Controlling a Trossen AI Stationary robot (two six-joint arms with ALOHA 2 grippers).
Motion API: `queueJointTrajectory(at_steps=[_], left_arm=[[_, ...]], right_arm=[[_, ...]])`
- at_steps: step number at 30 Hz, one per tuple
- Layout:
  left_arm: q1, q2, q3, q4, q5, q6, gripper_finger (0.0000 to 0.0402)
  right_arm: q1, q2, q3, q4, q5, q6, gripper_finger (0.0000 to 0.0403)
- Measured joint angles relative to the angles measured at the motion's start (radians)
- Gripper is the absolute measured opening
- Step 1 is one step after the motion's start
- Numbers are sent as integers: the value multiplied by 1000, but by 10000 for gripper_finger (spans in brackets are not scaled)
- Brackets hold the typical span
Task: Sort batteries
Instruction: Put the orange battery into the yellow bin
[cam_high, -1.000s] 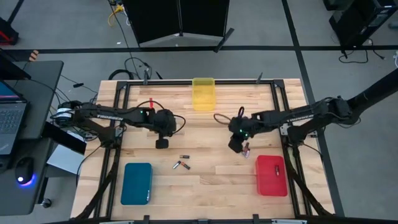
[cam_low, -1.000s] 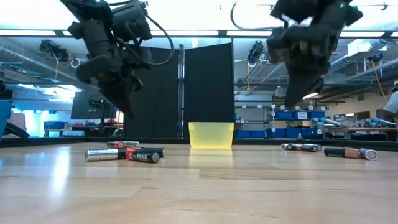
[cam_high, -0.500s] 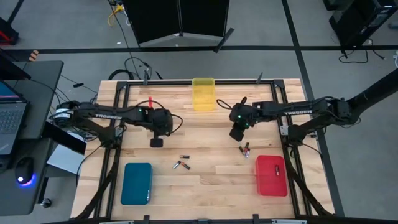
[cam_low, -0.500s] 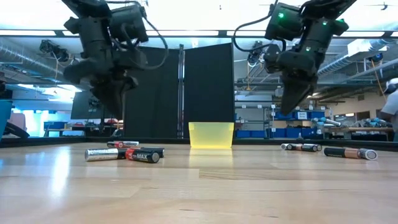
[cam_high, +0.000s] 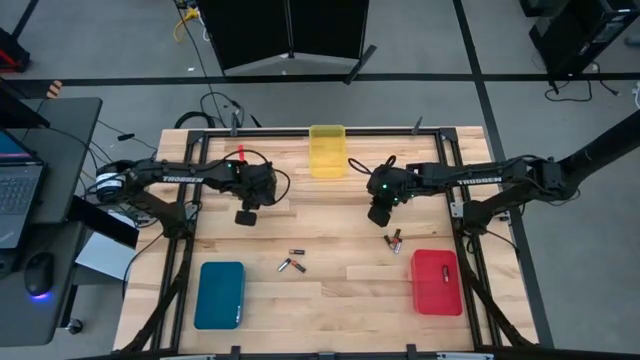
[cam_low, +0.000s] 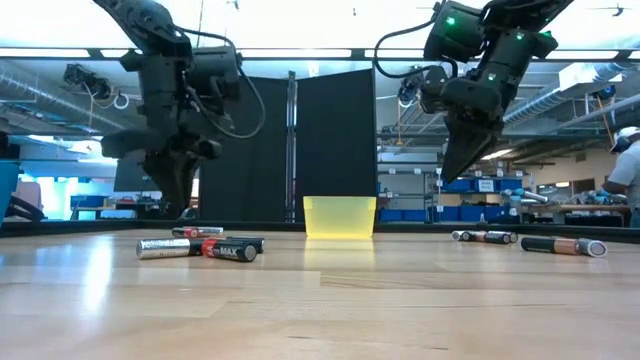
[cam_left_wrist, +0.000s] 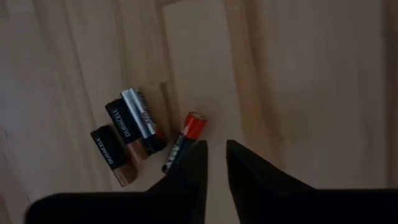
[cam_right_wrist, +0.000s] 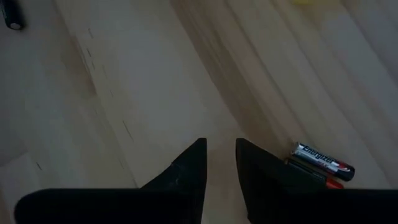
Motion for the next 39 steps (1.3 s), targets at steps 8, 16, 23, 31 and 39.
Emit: queueJointTrajectory(at_steps=[8, 16, 23, 31, 39], left_arm=[[2, 65, 0, 43, -11, 43, 129], [2, 126, 0, 69, -56, 46, 132], [6, 176, 2, 90, -72, 38, 131], [5, 196, 5, 68, -69, 5, 123], [4, 197, 4, 43, -55, -23, 45]], right_arm=[[0, 0, 0, 1, 0, -7, 95], [0, 0, 0, 4, 0, -20, 92], [0, 0, 0, 8, 1, -34, 88], [1, 0, 0, 8, 1, -41, 84], [1, 0, 0, 8, 1, -51, 82]])
